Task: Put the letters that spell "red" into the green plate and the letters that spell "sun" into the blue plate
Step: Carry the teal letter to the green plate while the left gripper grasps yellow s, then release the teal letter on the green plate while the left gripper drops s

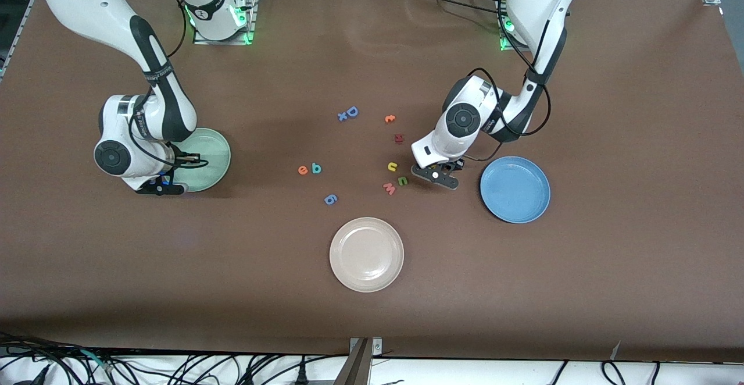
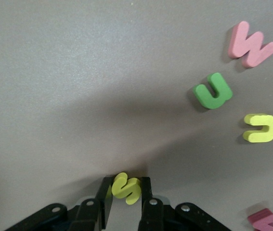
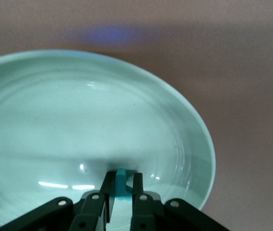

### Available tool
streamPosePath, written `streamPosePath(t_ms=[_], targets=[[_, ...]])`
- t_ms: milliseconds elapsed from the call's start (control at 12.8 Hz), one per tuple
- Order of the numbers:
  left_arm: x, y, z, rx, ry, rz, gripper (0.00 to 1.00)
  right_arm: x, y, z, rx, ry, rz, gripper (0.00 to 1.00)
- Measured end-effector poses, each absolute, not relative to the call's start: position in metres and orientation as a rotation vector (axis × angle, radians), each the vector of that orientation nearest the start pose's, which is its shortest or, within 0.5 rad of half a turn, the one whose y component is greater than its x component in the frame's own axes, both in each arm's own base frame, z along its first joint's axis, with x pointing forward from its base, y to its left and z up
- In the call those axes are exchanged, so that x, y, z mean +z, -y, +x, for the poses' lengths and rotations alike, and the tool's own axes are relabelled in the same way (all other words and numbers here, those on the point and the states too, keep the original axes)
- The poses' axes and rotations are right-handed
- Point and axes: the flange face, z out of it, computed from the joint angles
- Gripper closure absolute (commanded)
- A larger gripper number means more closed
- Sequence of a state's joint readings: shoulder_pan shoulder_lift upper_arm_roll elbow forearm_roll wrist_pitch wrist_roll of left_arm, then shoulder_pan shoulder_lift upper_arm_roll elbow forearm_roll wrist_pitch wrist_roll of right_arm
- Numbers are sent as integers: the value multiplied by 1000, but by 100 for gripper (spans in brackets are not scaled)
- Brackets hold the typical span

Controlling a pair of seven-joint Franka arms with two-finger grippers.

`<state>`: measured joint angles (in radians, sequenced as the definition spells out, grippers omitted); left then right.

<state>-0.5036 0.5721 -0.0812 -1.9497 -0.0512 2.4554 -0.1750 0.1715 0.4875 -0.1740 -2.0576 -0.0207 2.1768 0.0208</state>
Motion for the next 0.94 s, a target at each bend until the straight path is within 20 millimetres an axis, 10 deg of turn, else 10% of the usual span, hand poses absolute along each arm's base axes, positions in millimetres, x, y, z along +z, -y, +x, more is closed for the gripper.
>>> streamPosePath(t_ms=[546,702,937], targets=[[246,304,544,198,-613,-3102,91,181,15,542,686,-6,-3166,98],[245,267,561,210,-682,-3092,89,181,15,542,687,-6,-3166,49],[233,215,577,221,-759,-2999,87,182,15,542,685,-5,-3166,35]])
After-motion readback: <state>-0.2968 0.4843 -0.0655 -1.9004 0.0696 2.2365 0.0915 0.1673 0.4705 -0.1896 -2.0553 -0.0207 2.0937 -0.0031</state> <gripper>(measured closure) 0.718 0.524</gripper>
